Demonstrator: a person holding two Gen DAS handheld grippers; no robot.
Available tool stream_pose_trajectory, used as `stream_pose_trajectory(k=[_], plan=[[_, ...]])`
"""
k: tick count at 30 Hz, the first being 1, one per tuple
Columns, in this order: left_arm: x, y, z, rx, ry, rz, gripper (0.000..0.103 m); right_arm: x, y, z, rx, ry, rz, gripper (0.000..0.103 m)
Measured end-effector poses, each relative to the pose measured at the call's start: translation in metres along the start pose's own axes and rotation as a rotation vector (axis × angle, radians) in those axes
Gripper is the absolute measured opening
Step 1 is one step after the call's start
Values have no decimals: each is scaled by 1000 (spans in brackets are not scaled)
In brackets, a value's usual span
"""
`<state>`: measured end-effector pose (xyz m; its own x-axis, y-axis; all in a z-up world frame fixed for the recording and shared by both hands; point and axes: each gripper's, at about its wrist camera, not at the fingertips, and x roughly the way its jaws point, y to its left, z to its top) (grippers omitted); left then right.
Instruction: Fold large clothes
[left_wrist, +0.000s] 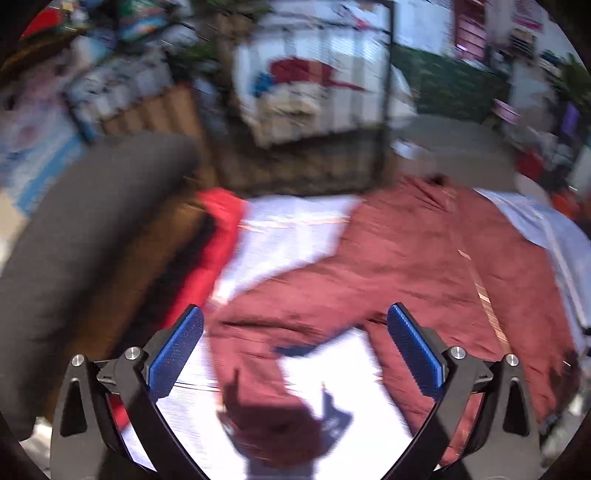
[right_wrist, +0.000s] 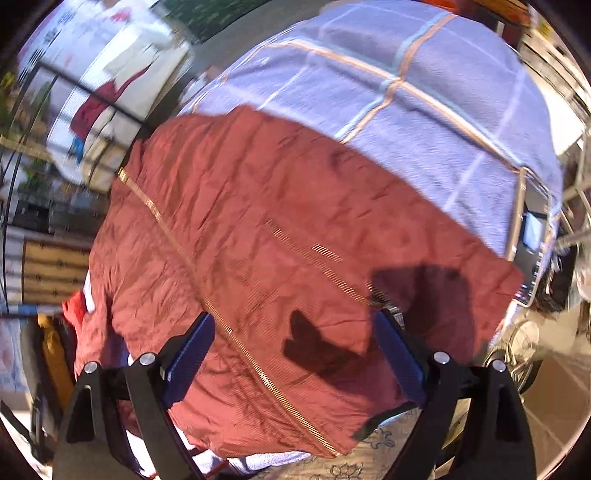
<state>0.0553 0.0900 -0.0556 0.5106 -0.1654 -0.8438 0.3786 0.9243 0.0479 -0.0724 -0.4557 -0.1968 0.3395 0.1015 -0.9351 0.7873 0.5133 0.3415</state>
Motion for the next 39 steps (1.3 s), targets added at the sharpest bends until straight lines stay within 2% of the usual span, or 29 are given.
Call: stream_pose_trajectory(k=[3, 4, 8, 9, 10, 12, 14, 16, 17, 19, 20, 21, 22, 23, 24, 26, 28, 30, 32, 33, 36, 39], plan=[[25, -54, -7, 57, 98, -149, 98, -12, -17, 17, 27, -42, 22, 87], [31, -76, -13, 99, 125, -173, 98, -14, -21, 24, 20, -56, 14, 87], [45, -147, -40, 242, 203, -155, 98, -5, -50, 66, -13, -82, -125, 86], [45, -159, -48, 254, 216, -162, 98, 0, -57, 73, -6, -75, -142, 82], [44, -169, -55, 262, 228, -165, 98, 9, -67, 85, -1, -55, -156, 77], [48, -183, -65, 280, 255, -150, 98, 29, -80, 101, -27, -1, -165, 74], [53, -192, -68, 279, 277, -76, 98, 55, -84, 112, -87, 69, -165, 71], [60, -200, -69, 234, 311, -42, 98, 88, -85, 119, -164, 163, -183, 65], [60, -201, -68, 199, 327, -36, 98, 107, -83, 119, -200, 237, -155, 64], [63, -206, -66, 150, 348, -7, 98, 129, -77, 113, -252, 309, -114, 61], [64, -211, -65, 135, 356, 16, 98, 134, -74, 110, -283, 308, -131, 55], [64, -214, -64, 123, 362, 32, 98, 138, -70, 107, -329, 307, -137, 38], [64, -219, -63, 111, 367, 42, 98, 137, -67, 106, -347, 304, -115, 10], [62, -223, -63, 101, 371, 47, 98, 132, -64, 107, -354, 315, -46, 8], [60, -229, -62, 94, 371, 51, 98, 125, -62, 108, -366, 308, -18, 7], [57, -238, -61, 92, 369, 56, 98, 92, -56, 118, -402, 246, 46, 6], [53, -247, -60, 115, 362, 66, 98, 53, -56, 138, -410, 152, 67, 6], [51, -253, -58, 139, 343, 79, 98, 7, -58, 170, -431, 12, 30, 6], [50, -255, -55, 143, 341, 76, 98, -43, -62, 218, -447, -139, -13, 5], [50, -255, -53, 144, 338, 76, 98, -57, -62, 236, -460, -185, -34, 5], [50, -250, -48, 133, 333, 74, 98, -86, -38, 287, -616, -342, -180, 5], [45, -238, -45, 114, 309, 80, 98, -70, -15, 331, -719, -382, -347, 7]])
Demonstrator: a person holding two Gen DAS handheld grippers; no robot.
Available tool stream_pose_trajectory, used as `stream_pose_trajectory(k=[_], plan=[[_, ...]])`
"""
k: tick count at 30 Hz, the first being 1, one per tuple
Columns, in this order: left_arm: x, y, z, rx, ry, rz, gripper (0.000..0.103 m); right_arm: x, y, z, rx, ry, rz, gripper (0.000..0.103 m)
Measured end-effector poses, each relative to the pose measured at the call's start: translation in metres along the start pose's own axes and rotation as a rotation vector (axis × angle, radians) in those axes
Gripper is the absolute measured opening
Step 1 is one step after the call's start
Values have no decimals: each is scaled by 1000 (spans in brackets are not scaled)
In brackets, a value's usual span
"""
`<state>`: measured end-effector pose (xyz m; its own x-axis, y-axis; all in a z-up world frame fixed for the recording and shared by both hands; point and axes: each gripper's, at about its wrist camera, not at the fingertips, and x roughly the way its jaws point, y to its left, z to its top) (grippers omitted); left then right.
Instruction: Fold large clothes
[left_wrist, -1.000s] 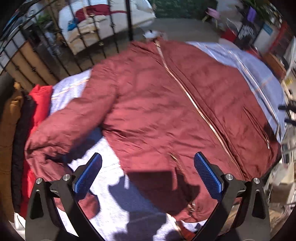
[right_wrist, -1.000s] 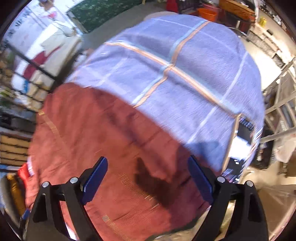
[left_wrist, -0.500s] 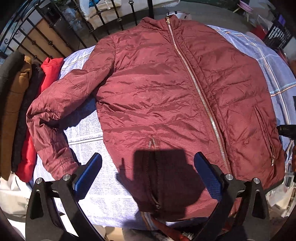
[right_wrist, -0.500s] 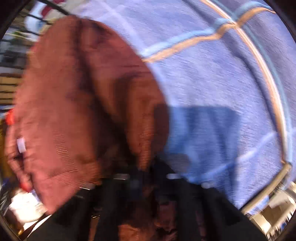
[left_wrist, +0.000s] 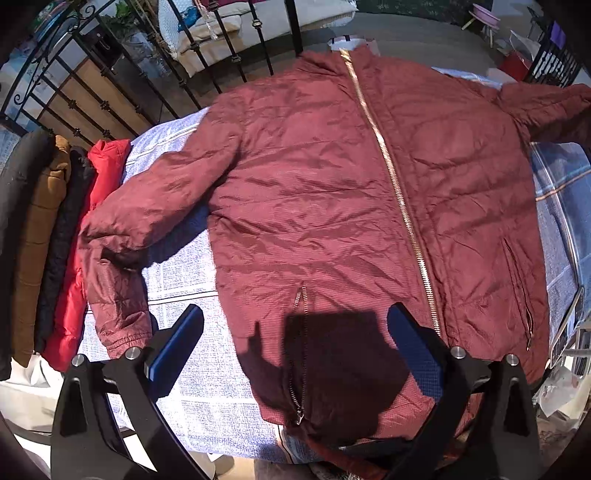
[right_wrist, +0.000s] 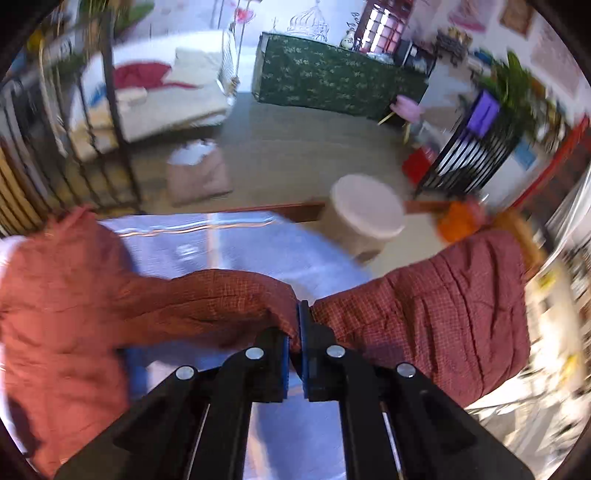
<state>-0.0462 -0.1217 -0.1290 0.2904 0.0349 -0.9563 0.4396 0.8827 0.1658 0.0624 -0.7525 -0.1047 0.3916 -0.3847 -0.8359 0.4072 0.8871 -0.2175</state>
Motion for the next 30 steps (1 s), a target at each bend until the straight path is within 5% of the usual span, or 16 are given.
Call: stream_pose_trajectory(k=[5, 7, 12, 14, 17, 19, 23, 26, 30], plan=[[-3, 30, -15, -61, -2, 28, 98, 58, 24, -4, -160, 73, -143, 17], [-1, 43, -25, -107, 19, 35, 98, 74, 28, -36, -95, 183, -91, 30], [12, 70, -50, -217, 91, 38, 98, 87, 46, -149, -63, 384, 36, 28], [16, 76, -55, -236, 102, 38, 98, 88, 36, -180, 44, 451, 68, 28], [20, 75, -51, -208, 106, 50, 98, 77, -14, -209, 411, 460, 237, 34], [21, 69, -43, -176, 98, 50, 98, 58, -54, -208, 620, 358, 316, 59], [14, 50, -12, -102, 49, 30, 98, 33, -108, -171, 730, 169, 285, 70], [5, 30, 8, -53, 14, 7, 98, 51, -122, -131, 685, 163, 302, 73], [-5, 2, 20, 30, -11, 15, 98, 109, -99, -70, 450, 270, 390, 81]])
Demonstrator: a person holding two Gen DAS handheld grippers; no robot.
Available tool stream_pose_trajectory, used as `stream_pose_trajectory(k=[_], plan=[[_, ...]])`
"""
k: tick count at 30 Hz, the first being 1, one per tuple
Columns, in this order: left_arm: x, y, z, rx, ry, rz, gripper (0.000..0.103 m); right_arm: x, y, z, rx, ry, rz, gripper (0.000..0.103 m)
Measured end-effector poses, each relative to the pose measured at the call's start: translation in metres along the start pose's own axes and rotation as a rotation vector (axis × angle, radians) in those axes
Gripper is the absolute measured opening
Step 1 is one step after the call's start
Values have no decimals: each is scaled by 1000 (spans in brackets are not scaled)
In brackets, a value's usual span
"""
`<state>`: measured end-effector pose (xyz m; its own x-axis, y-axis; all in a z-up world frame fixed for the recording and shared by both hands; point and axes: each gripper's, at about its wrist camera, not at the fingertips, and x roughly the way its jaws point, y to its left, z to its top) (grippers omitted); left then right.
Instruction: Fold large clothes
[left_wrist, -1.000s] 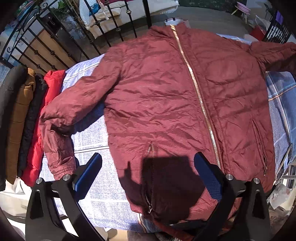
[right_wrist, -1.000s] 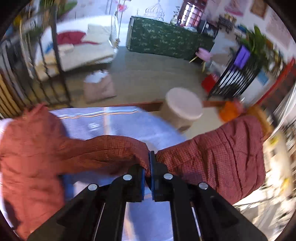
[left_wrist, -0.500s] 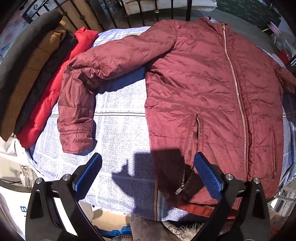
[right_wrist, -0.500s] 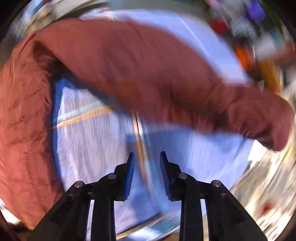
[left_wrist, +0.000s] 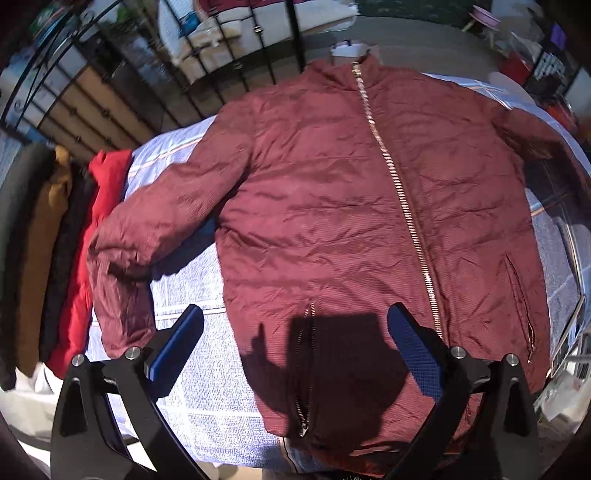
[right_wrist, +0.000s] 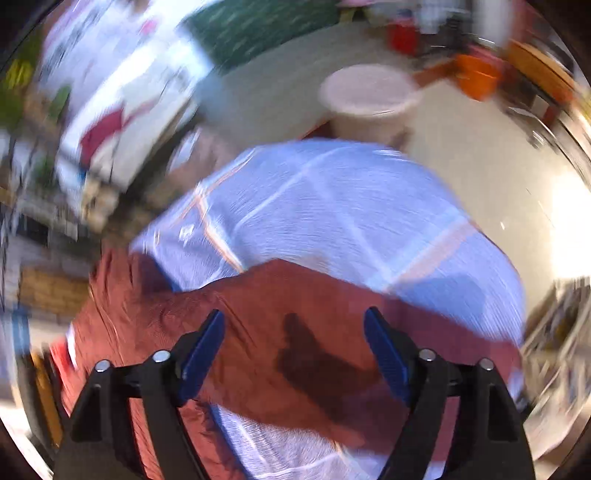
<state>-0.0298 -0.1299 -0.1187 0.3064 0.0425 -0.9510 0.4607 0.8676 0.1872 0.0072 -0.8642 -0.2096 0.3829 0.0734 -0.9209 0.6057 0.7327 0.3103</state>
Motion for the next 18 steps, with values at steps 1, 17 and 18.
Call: stream_pose_trajectory(k=[1, 17, 18], plan=[[-2, -6, 0, 21, -3, 8, 98, 16, 6, 15, -33, 33, -2, 86], [8, 35, -32, -141, 77, 113, 98, -17, 114, 5, -456, -9, -213, 10], [6, 36, -31, -144, 64, 120, 98, -37, 117, 16, -458, -73, -210, 10]])
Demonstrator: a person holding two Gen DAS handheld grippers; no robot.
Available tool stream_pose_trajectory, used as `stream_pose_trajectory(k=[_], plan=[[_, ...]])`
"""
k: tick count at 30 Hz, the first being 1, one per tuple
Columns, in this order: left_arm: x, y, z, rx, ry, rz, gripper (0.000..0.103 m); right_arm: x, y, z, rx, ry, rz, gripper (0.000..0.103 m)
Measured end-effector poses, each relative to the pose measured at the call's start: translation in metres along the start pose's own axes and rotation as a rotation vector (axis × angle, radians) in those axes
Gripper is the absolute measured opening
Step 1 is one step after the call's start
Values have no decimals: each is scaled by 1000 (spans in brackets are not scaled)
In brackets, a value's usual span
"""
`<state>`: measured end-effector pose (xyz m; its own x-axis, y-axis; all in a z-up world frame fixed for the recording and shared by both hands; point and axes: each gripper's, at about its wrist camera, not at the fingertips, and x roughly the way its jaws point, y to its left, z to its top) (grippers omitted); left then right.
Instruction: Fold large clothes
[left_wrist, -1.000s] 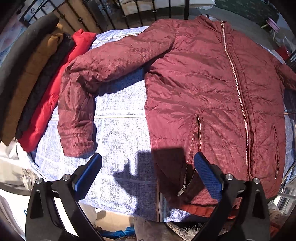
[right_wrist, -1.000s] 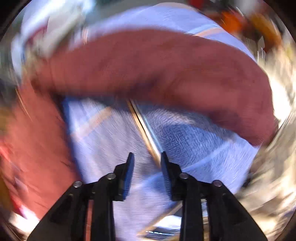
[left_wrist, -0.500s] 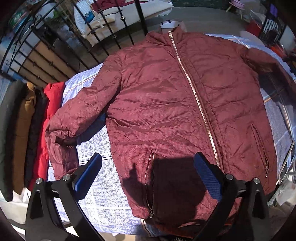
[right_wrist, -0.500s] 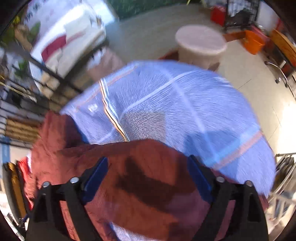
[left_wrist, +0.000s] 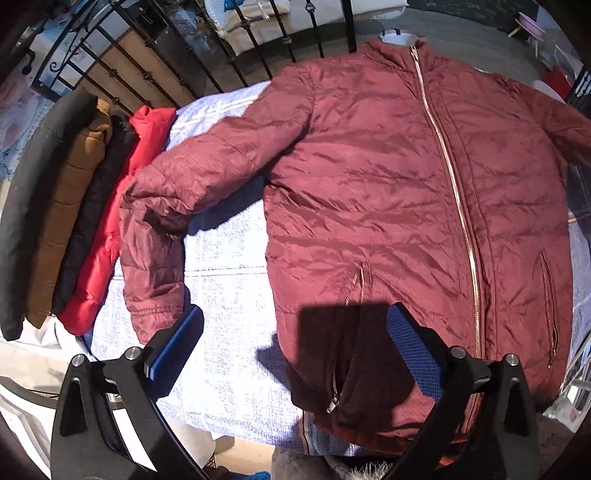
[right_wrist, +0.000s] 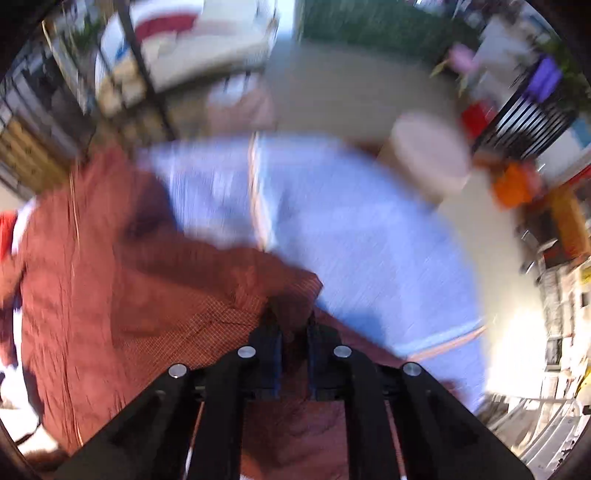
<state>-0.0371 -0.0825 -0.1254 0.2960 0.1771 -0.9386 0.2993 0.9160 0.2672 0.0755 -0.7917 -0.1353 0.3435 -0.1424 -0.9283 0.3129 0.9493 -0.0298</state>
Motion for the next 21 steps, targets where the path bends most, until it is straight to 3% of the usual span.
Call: stream_pose_trajectory(k=[2, 4, 6, 7, 9, 11, 14, 17, 19, 21], plan=[[-4, 1, 4, 0, -20, 5, 98, -35, 4, 26, -39, -148, -74, 10], [-7, 3, 5, 5, -39, 6, 98, -57, 31, 34, -155, -318, -169, 10], [-9, 6, 2, 7, -46, -1, 98, -61, 49, 32, -201, -452, -173, 11], [-7, 7, 1, 5, -43, -8, 98, -46, 52, 24, -194, -417, -191, 12], [0, 13, -5, 2, -22, -10, 98, 21, 31, 31, -126, -112, -190, 12], [6, 23, -11, -4, -10, 13, 98, 62, -3, 18, 28, -2, -155, 13], [19, 47, -15, -22, -11, 80, 98, 98, -26, 5, 141, 165, -218, 41], [35, 82, 0, -27, -56, 229, 98, 78, -35, -1, 225, 91, -171, 60], [47, 99, 15, -7, -108, 324, 98, 58, -35, -3, 254, 32, -157, 85], [64, 110, 32, 30, -132, 389, 98, 36, -35, -10, 288, -32, -104, 87]])
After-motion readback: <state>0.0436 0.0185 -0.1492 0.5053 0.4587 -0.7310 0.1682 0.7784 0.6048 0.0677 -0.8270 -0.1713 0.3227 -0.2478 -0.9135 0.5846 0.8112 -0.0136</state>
